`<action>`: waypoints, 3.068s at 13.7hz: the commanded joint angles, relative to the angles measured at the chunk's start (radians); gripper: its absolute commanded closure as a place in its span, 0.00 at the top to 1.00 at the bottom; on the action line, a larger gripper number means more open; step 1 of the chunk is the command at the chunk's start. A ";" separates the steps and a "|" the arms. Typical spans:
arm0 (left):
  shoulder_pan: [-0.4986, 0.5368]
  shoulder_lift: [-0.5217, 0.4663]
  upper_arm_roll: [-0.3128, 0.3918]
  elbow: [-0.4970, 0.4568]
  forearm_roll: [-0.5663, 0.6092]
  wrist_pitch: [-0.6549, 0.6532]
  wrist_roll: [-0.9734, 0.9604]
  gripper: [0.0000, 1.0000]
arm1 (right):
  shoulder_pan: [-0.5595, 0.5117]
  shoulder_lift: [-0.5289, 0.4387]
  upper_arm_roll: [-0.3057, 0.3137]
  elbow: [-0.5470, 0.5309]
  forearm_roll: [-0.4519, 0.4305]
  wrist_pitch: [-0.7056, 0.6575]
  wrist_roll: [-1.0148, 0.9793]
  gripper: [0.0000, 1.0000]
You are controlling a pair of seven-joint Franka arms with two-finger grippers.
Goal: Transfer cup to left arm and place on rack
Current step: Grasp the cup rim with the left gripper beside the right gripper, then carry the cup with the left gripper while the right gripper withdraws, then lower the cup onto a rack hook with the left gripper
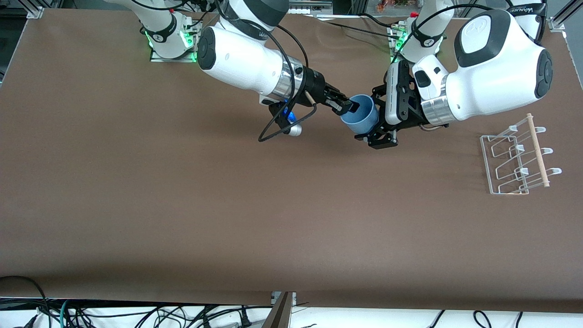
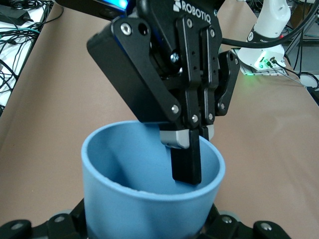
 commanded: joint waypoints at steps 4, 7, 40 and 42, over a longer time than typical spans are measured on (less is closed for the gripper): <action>0.015 0.003 0.006 0.011 -0.016 -0.032 0.007 0.05 | -0.002 0.003 0.001 0.034 0.014 -0.016 -0.015 0.98; 0.046 -0.004 0.015 0.018 0.080 -0.112 -0.114 0.04 | -0.037 -0.026 -0.005 0.033 0.014 -0.088 -0.015 0.98; 0.190 0.183 0.001 -0.576 2.242 -0.393 -1.098 0.00 | -0.574 -0.591 -0.203 -0.501 -0.799 -0.711 -1.206 0.98; 0.219 0.189 0.001 -0.578 2.257 -0.362 -1.102 0.00 | -0.574 -0.583 -0.204 -0.495 -0.821 -0.710 -1.220 0.99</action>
